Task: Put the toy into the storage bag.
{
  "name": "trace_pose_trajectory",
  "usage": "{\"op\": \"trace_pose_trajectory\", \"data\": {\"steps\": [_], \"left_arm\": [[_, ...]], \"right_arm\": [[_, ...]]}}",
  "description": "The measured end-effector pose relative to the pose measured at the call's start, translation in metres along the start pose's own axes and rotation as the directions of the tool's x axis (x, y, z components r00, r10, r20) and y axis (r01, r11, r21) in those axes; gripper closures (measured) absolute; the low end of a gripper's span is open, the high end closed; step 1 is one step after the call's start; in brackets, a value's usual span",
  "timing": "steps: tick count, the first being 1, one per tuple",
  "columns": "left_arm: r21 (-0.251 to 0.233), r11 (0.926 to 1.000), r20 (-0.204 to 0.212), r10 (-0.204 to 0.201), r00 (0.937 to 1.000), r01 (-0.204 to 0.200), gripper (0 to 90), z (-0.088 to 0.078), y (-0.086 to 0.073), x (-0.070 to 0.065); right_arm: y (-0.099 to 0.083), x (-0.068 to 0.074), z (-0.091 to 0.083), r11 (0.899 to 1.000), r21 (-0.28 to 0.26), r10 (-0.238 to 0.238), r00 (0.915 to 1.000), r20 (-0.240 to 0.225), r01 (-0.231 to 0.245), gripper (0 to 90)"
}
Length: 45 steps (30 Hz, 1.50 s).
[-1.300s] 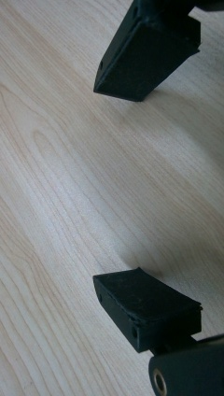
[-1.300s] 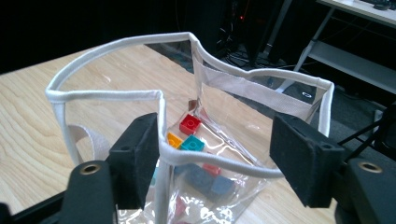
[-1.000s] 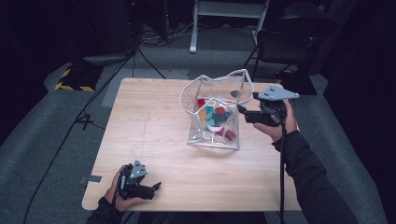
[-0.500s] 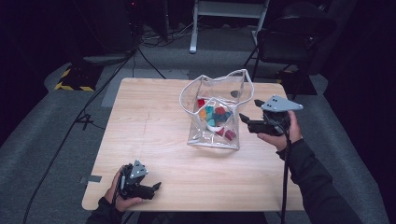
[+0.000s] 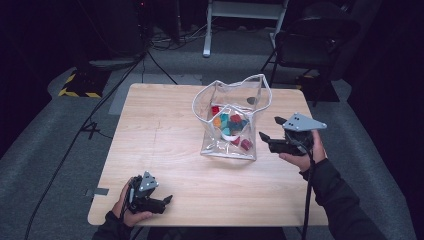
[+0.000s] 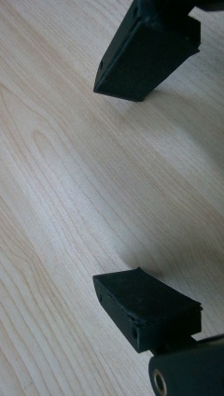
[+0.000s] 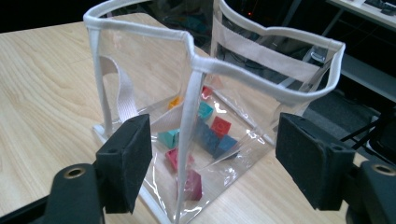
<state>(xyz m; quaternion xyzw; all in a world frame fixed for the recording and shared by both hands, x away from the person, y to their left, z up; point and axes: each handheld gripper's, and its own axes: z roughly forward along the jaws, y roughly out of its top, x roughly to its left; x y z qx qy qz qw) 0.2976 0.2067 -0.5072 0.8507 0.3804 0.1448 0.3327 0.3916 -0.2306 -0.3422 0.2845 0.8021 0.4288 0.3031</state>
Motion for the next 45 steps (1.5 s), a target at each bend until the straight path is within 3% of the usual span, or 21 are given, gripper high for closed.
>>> {"op": "trace_pose_trajectory", "data": {"steps": [29, 45], "left_arm": [[0.0, 1.0, 0.001, 0.0, 1.0, 0.0, 9.5, 0.0, 0.0, 0.0], [0.001, 1.0, 0.0, 0.0, 1.0, 0.0, 9.4, 0.0, 0.0, 0.0]], "right_arm": [[-0.071, 0.013, 0.008, 0.992, 0.124, -0.006, 0.9997, -0.022, 0.009, 27.9], [-0.108, 0.017, -0.002, 0.983, 0.185, 0.003, 0.9996, -0.028, 0.002, 27.6]]}}
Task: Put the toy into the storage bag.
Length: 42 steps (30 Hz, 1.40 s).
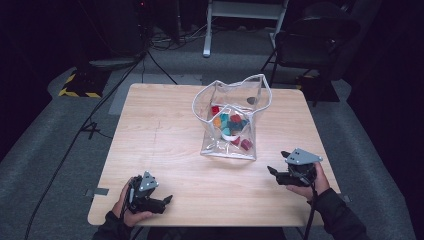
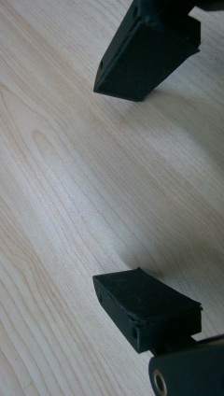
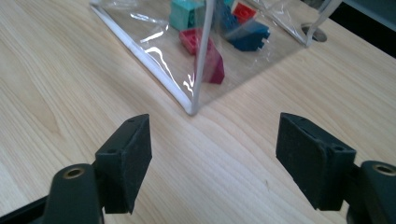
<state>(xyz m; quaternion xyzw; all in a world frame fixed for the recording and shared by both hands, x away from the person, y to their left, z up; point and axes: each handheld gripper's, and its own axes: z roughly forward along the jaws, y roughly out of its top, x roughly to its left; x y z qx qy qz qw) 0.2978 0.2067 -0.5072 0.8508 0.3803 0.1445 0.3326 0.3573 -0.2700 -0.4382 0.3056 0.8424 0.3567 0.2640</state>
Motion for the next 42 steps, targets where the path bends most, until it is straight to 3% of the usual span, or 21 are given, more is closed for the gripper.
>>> {"op": "trace_pose_trajectory", "data": {"steps": [6, 12, 21, 29, 36, 38, 42], "left_arm": [[-0.004, 0.9999, -0.003, -0.01, 0.9999, 0.01, 9.4, 0.001, 0.0, 0.0], [-0.003, 1.0, -0.004, -0.009, 1.0, 0.009, 9.4, 0.0, 0.0, 0.0], [-0.004, 1.0, -0.003, -0.009, 1.0, 0.009, 9.5, 0.001, 0.0, 0.0], [-0.003, 0.9999, -0.003, -0.01, 0.9999, 0.01, 9.4, 0.001, 0.0, 0.0], [-0.004, 0.9999, -0.005, -0.011, 0.9999, 0.011, 9.4, 0.001, 0.0, 0.0], [-0.004, 0.9999, -0.004, -0.012, 0.9999, 0.012, 9.4, 0.001, 0.0, 0.0], [-0.004, 0.9999, -0.005, -0.012, 0.9999, 0.012, 9.4, 0.001, 0.0, 0.0]], "right_arm": [[-0.013, 0.002, -0.003, 1.0, 0.016, -0.014, 0.9992, 0.038, 0.014, 27.6], [-0.026, 0.005, -0.006, 0.999, 0.04, -0.025, 0.9991, 0.033, 0.024, 26.6], [-0.046, 0.005, -0.009, 0.997, 0.071, -0.005, 0.9999, 0.016, 0.004, 25.4], [-0.068, -0.001, -0.01, 0.995, 0.089, 0.056, 0.9983, -0.014, -0.054, 24.7], [-0.089, -0.01, -0.016, 0.988, 0.081, 0.138, 0.9892, -0.05, -0.133, 24.6], [-0.093, -0.014, -0.017, 0.983, 0.077, 0.173, 0.983, -0.062, -0.168, 24.6], [-0.099, -0.015, -0.018, 0.981, 0.076, 0.181, 0.9822, -0.052, -0.177, 24.1]]}}
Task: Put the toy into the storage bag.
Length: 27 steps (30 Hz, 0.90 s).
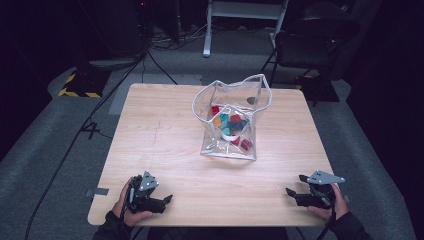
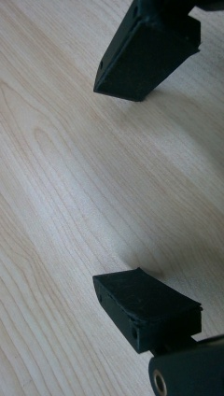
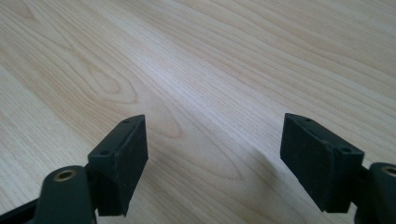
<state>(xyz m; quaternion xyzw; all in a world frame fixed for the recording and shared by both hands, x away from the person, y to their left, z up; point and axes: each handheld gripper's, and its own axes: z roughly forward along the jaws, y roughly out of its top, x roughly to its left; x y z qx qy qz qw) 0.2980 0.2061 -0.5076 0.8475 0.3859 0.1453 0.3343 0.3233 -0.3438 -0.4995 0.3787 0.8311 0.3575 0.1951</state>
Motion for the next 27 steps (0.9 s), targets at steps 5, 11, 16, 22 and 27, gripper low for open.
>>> {"op": "trace_pose_trajectory", "data": {"steps": [5, 11, 16, 22, 27], "left_arm": [[0.0, 1.0, 0.0, 0.001, 1.0, -0.001, 9.4, 0.0, 0.0, 0.0], [0.0, 1.0, -0.004, -0.005, 1.0, 0.005, 9.4, 0.0006, 0.0007, 0.0004], [0.0, 1.0, -0.008, -0.002, 1.0, 0.002, 9.5, 0.0003, 0.0005, 0.0002], [0.0, 1.0, -0.004, -0.005, 1.0, 0.005, 9.4, 0.0006, 0.0006, 0.0005], [0.002, 1.0, -0.006, -0.001, 1.0, 0.001, 9.3, 0.001, 0.0014, 0.001]], "right_arm": [[-0.0076, -0.0045, 0.0035, 0.999, -0.006, 0.033, 0.9994, -0.002, -0.033, 20.8], [-0.0083, -0.0067, 0.0043, 0.999, -0.005, 0.049, 0.9988, -0.01, -0.049, 18.4], [-0.0081, -0.0077, 0.0048, 0.999, -0.005, 0.043, 0.999, -0.014, -0.043, 18.0], [-0.0074, -0.0083, 0.0063, 0.998, 0.008, 0.058, 0.9983, 0.003, -0.058, 11.5], [-0.0073, -0.0085, 0.0065, 0.998, 0.009, 0.059, 0.9983, 0.004, -0.059, 11.1]]}}
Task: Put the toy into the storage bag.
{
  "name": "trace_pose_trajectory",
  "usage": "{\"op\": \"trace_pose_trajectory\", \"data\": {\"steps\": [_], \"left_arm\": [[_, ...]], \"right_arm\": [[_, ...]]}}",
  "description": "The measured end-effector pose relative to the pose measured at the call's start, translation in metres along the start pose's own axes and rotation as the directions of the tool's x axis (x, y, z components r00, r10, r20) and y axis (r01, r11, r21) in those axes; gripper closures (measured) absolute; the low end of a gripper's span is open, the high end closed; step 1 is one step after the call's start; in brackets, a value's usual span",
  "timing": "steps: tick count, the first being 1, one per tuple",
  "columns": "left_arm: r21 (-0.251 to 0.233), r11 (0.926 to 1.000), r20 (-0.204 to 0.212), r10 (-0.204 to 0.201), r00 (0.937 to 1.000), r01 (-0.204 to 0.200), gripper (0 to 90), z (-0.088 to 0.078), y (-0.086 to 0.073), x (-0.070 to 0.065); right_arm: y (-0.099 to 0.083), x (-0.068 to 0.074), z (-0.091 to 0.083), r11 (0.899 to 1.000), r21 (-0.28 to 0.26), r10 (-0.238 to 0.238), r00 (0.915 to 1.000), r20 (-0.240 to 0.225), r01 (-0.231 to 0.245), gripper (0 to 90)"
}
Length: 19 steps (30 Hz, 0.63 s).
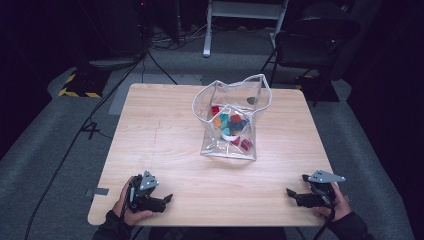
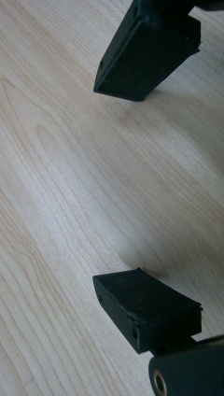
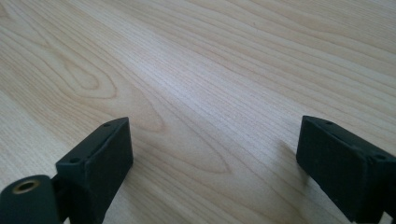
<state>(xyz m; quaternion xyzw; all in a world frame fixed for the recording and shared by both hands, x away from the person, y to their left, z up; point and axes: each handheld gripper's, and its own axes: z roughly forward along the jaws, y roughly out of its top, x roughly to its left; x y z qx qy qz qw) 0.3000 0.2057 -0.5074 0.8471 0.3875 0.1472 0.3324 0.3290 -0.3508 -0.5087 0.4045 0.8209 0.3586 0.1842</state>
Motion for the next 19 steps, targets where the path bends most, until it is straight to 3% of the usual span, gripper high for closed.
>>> {"op": "trace_pose_trajectory", "data": {"steps": [19], "left_arm": [[-0.001, 1.0, -0.002, -0.007, 1.0, 0.007, 9.2, 0.0012, 0.0011, 0.0003]], "right_arm": [[0.0, 0.0, 0.0, 1.0, 0.0, 0.0, 1.0, 0.0, 0.0, 11.1]]}}
